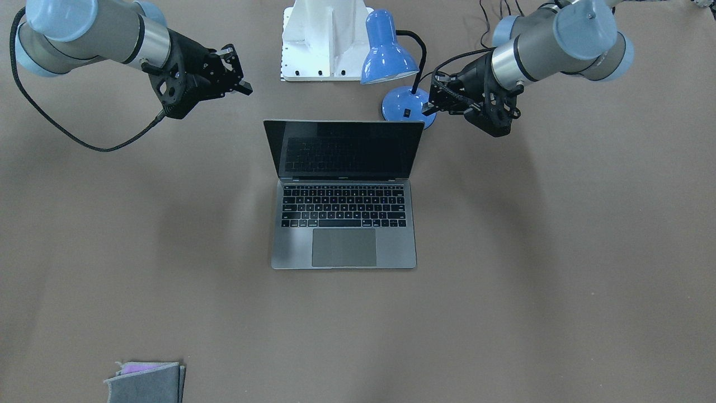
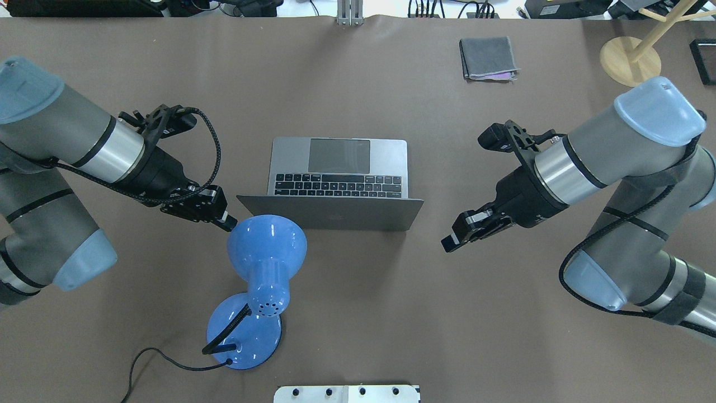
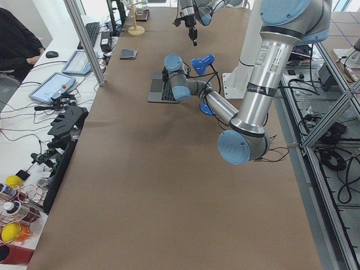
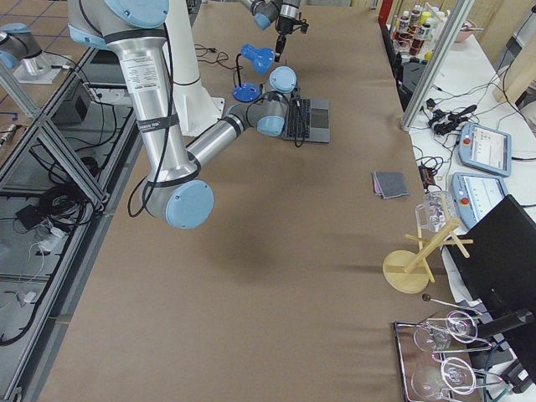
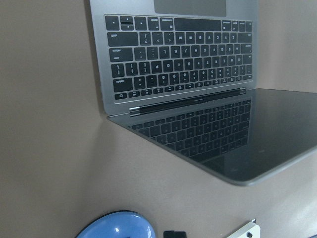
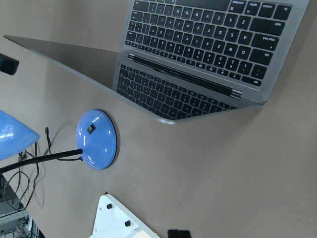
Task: Close laptop
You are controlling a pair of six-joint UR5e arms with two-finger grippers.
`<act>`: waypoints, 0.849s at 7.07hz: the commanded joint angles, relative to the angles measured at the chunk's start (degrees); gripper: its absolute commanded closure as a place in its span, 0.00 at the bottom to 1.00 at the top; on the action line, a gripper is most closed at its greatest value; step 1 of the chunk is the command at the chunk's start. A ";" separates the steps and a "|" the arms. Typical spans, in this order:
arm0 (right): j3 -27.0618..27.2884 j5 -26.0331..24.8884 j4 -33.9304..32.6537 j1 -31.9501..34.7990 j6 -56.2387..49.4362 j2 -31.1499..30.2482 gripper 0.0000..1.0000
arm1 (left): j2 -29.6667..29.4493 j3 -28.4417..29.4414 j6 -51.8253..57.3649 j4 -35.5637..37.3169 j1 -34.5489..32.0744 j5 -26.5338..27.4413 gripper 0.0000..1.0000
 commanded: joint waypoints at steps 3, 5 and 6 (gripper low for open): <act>-3.20 -2.59 -0.29 -0.71 0.06 4.54 1.00 | -2.33 1.09 -1.91 0.25 1.50 0.17 1.00; -3.38 -4.00 -0.29 -0.62 0.06 4.82 1.00 | -3.82 2.94 -2.17 0.25 2.02 0.52 1.00; -3.38 -4.53 -0.29 0.08 0.06 4.99 1.00 | -3.92 2.94 -2.17 0.25 2.03 0.44 1.00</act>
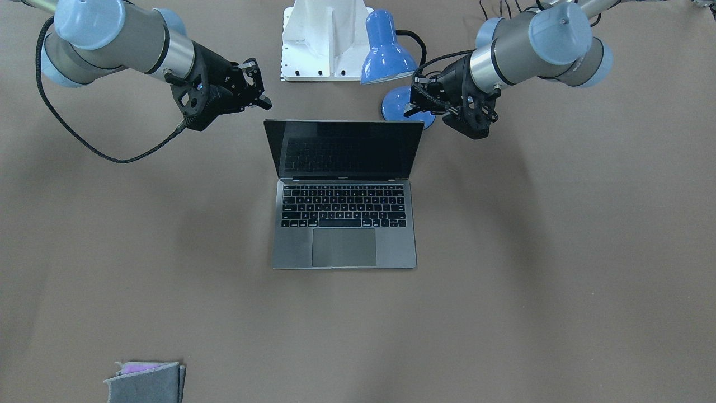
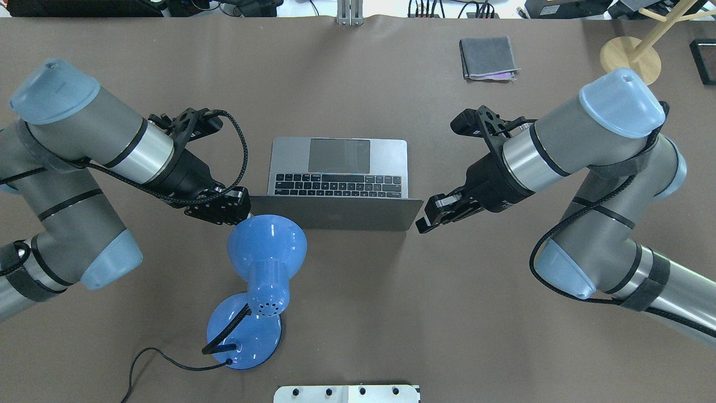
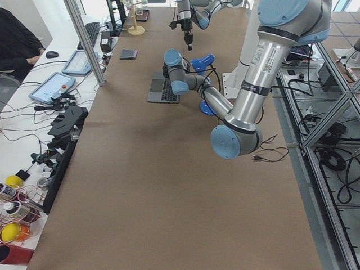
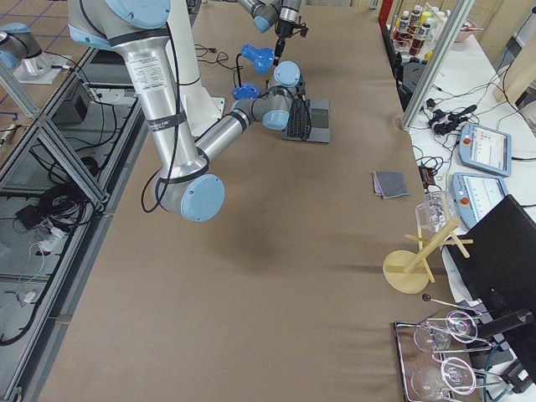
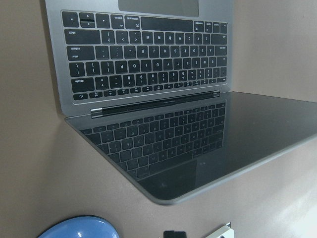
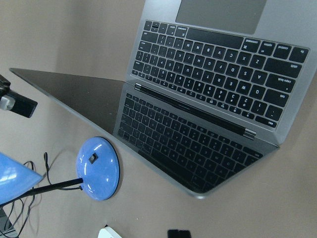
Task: Close laptop
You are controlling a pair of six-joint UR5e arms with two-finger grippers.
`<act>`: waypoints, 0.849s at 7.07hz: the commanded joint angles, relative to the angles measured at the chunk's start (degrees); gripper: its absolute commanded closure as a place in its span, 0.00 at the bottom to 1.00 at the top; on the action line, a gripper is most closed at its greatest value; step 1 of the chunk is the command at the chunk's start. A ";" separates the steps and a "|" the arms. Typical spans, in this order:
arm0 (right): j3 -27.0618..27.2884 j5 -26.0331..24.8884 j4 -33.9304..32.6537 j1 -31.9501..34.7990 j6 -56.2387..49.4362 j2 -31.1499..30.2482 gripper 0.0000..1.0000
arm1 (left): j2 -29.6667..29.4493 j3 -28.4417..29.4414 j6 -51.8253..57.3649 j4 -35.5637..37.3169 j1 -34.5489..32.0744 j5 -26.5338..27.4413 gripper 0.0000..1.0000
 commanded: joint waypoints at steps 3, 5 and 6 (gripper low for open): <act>-3.15 -2.97 -0.09 1.17 -0.09 2.62 1.00 | -1.40 1.26 0.12 -0.08 0.11 0.10 1.00; -5.62 -4.19 0.00 1.17 -0.18 4.47 1.00 | -3.78 4.60 0.91 -0.09 -0.06 0.27 1.00; -7.63 -5.42 0.00 1.34 -0.18 6.13 1.00 | -5.61 7.57 1.78 -0.09 -0.94 0.37 1.00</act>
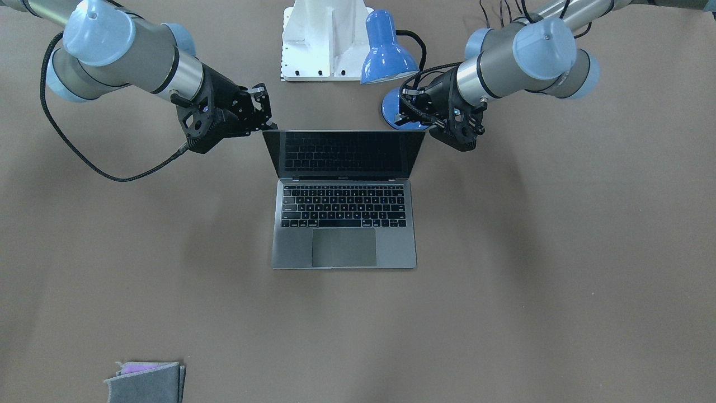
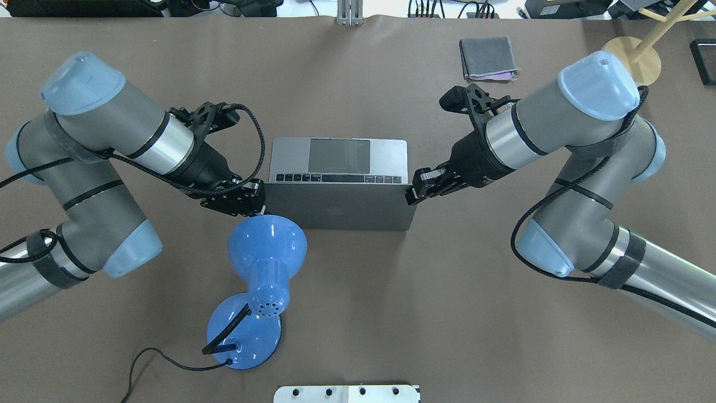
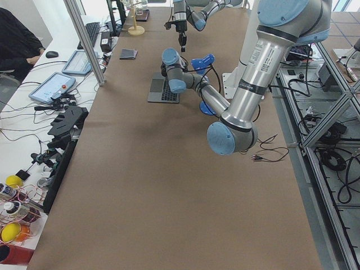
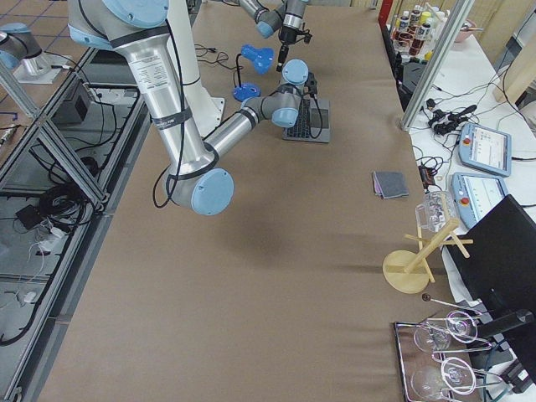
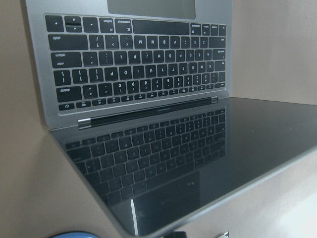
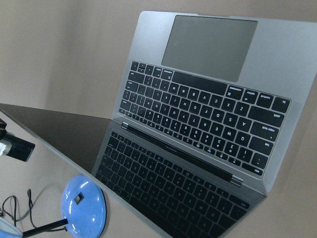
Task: Close laptop
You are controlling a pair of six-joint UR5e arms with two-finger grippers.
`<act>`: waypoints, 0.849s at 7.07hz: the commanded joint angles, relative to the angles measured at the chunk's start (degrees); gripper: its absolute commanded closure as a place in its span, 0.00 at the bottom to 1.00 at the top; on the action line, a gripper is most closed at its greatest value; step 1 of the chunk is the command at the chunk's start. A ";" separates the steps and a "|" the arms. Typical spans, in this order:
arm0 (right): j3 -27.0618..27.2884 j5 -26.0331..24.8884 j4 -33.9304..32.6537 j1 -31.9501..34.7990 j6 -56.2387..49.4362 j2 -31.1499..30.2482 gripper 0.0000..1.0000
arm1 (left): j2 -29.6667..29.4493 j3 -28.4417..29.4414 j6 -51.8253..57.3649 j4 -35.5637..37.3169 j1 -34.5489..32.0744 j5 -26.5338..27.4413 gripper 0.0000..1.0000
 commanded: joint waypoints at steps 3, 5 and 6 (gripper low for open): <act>-7.42 -1.32 0.12 3.79 -0.20 5.32 1.00 | -6.38 11.90 7.39 0.00 -5.17 0.98 1.00; -13.39 -2.72 0.38 4.42 -0.73 9.09 1.00 | -10.77 17.78 8.45 0.00 -6.41 1.60 1.00; -17.94 -3.43 0.38 4.33 -0.82 12.33 1.00 | -11.05 18.42 8.55 -0.09 -6.33 2.65 1.00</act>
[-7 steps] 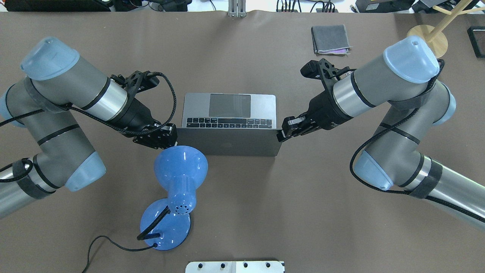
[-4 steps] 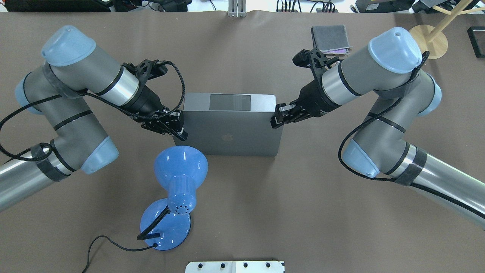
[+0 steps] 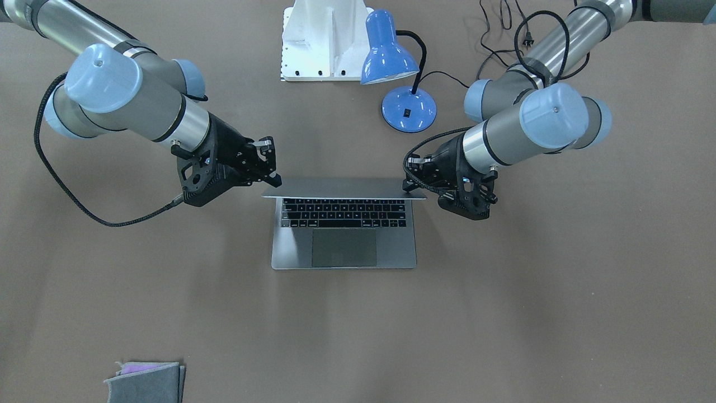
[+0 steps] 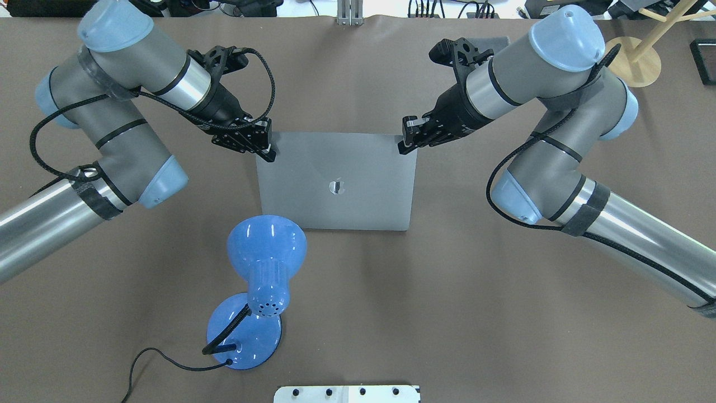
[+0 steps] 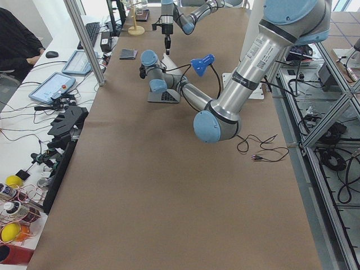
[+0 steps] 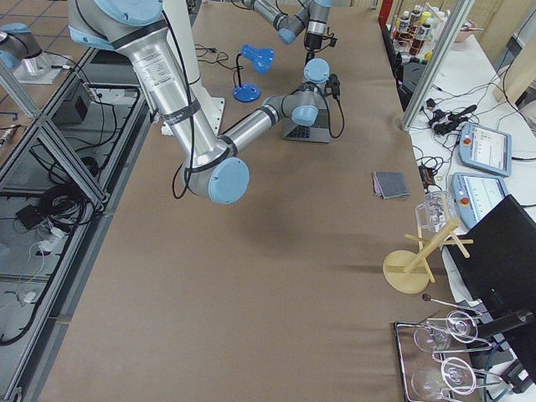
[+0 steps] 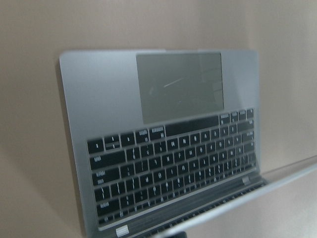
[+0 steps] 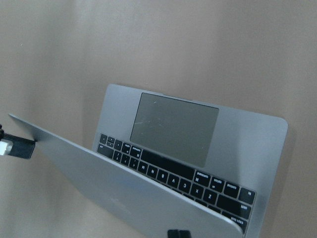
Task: Close laptop
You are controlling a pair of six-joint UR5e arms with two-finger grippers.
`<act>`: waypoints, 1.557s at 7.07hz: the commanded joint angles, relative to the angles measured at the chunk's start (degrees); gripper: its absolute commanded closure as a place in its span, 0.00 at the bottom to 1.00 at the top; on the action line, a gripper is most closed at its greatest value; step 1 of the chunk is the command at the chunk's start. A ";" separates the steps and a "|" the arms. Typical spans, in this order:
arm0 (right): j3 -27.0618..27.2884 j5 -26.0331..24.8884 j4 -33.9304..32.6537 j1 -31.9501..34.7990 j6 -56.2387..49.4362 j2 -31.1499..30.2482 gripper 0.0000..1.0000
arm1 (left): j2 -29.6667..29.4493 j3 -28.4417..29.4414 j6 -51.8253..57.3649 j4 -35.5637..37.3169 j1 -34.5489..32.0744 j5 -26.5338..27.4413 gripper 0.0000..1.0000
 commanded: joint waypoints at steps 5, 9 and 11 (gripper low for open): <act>-18.13 -3.66 0.26 -0.56 -0.97 10.23 1.00 | -8.31 14.04 3.21 -0.51 0.57 8.50 1.00; -24.45 -7.35 0.35 -2.40 -2.80 13.74 1.00 | -9.82 19.07 5.77 -1.12 3.72 19.49 1.00; -28.07 -9.55 0.35 -3.55 -2.90 15.68 1.00 | -9.92 20.04 5.77 -1.47 4.78 20.04 1.00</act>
